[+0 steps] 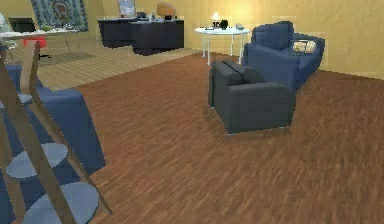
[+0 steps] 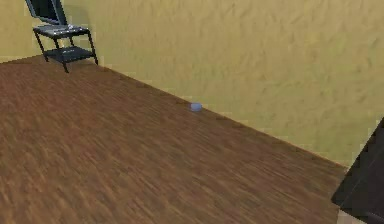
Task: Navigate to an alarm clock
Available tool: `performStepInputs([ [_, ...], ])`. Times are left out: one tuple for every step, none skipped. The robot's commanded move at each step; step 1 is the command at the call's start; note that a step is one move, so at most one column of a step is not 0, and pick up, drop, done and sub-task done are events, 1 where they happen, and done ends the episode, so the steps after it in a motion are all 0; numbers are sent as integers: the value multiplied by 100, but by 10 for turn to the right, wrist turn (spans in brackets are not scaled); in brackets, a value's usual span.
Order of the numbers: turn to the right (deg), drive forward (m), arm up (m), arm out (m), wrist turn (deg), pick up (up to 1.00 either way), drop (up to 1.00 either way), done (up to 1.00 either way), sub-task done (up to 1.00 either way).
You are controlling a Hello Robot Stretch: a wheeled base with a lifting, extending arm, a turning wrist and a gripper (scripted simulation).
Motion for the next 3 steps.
performStepInputs([
  [0, 100, 0, 0, 0, 0, 0, 0, 0],
  [-60, 0, 0, 0, 0, 0, 0, 0, 0],
  [0, 5, 0, 0, 0, 0, 0, 0, 0],
])
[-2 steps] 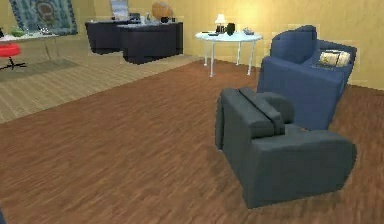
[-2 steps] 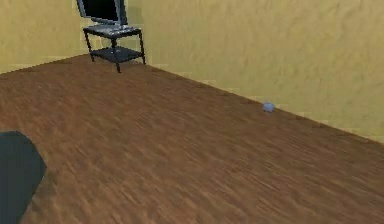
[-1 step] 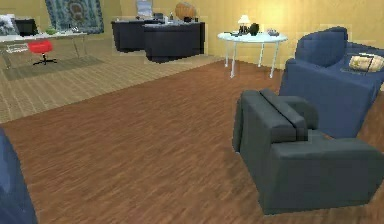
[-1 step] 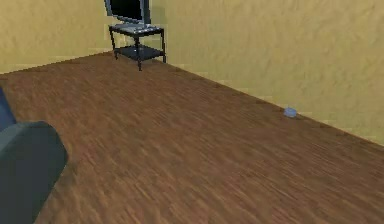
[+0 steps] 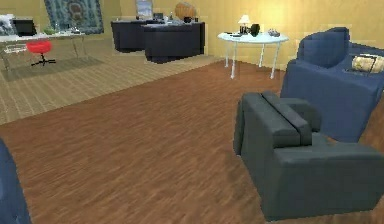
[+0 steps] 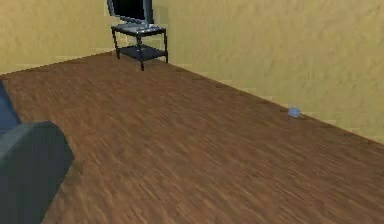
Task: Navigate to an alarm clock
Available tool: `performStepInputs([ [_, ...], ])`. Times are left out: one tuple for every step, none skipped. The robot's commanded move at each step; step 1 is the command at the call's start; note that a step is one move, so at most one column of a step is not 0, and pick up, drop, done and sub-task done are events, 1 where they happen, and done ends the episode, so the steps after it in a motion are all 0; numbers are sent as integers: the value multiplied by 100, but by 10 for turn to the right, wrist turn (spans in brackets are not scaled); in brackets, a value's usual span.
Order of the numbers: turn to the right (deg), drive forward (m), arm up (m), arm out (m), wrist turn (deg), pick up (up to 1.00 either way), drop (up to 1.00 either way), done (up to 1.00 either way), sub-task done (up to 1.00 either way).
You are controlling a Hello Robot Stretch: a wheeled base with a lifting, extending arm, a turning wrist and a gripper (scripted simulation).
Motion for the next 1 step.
performStepInputs([
  [-240, 0, 0, 0, 0, 0, 0, 0, 0],
])
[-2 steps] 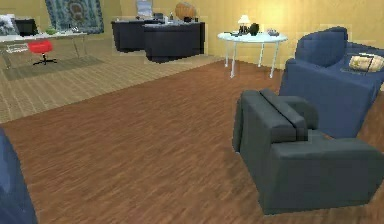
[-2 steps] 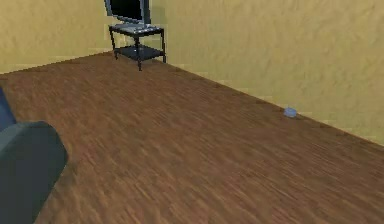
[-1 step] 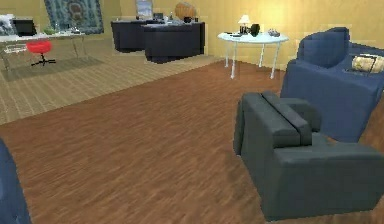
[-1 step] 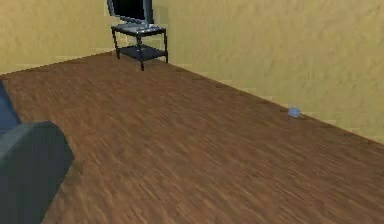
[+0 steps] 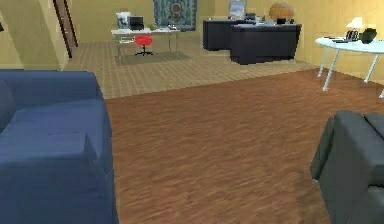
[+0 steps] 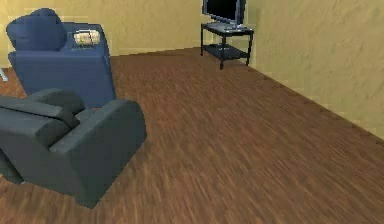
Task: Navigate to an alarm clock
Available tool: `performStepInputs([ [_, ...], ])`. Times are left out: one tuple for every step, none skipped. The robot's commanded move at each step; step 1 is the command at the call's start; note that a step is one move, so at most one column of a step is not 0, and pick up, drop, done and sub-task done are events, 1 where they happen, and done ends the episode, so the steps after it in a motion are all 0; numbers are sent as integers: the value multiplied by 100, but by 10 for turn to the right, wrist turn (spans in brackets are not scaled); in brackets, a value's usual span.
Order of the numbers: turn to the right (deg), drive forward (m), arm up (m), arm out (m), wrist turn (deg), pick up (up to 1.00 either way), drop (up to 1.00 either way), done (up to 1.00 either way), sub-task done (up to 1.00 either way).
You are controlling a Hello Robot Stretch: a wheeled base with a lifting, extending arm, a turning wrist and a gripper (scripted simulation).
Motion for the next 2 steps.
performStepInputs([
  [-30, 0, 0, 0, 0, 0, 0, 0, 0],
  [0, 100, 0, 0, 0, 0, 0, 0, 0],
])
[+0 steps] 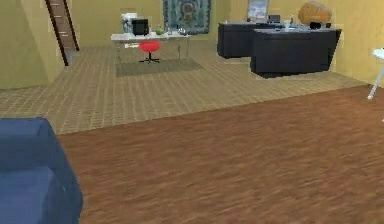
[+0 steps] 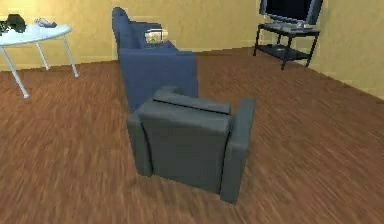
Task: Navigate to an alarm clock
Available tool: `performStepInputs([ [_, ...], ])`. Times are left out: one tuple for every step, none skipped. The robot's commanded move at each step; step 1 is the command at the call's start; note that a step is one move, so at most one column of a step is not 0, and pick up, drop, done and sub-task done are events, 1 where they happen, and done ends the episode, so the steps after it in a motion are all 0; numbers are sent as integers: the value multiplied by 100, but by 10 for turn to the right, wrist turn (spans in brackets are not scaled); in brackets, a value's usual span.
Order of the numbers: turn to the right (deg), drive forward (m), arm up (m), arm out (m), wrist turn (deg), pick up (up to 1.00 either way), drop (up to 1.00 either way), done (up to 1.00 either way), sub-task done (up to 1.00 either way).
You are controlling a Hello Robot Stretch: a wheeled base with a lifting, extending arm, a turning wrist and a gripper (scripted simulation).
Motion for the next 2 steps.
performStepInputs([
  [0, 40, 0, 0, 0, 0, 0, 0, 0],
  [-240, 0, 0, 0, 0, 0, 0, 0, 0],
])
